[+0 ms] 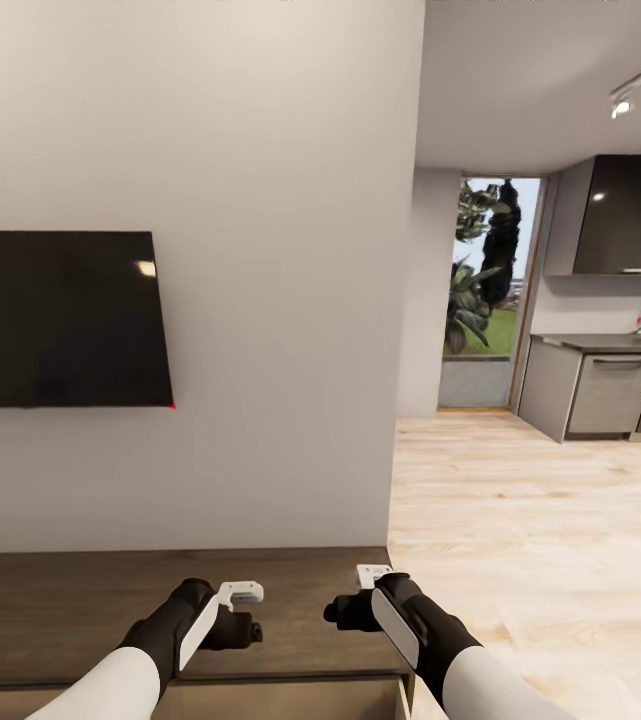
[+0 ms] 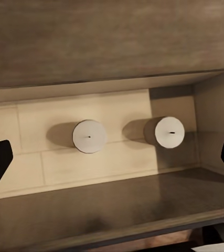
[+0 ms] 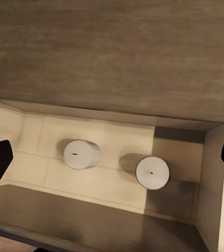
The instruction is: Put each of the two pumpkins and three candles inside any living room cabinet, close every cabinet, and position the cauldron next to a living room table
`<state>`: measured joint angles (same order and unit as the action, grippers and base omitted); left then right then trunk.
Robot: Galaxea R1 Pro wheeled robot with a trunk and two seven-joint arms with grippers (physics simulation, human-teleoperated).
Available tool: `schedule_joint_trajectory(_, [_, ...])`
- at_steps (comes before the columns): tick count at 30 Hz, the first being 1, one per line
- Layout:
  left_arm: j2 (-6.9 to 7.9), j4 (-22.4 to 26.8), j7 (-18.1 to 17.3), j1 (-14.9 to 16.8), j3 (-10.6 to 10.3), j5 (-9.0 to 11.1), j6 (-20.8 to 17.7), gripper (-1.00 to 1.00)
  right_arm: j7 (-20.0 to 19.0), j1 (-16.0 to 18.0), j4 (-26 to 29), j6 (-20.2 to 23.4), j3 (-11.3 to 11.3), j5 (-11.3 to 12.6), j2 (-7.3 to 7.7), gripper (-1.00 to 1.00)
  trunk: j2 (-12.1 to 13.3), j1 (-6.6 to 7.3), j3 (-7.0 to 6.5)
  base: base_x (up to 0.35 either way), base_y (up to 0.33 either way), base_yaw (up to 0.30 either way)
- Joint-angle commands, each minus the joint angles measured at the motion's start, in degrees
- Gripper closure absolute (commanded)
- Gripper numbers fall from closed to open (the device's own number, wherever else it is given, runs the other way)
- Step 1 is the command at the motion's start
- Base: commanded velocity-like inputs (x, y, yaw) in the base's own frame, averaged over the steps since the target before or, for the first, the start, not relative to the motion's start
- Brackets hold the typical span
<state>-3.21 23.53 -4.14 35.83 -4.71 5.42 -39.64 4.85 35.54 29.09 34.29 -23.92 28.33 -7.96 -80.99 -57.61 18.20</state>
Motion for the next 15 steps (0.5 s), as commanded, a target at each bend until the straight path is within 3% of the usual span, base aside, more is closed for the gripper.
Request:
schedule_joint_trajectory(1, [0.05, 0.09, 0.16, 0.03, -0.39, 0.53, -0.24, -1.0, 0.51, 0.03, 0.09, 0.16, -0.33, 0.59, 0.03, -1.0, 0.37, 0.23, -0.11, 0.0, 0.0, 0.0])
schedule_joint_trajectory(15, [0.04, 0.12, 0.21, 0.03, -0.39, 0.54, -0.14, -1.0, 0.54, 0.03, 0.09, 0.16, -0.25, 0.51, 0.0, -1.0, 5.99, 3.3, -2.59, 0.0, 0.0, 0.024])
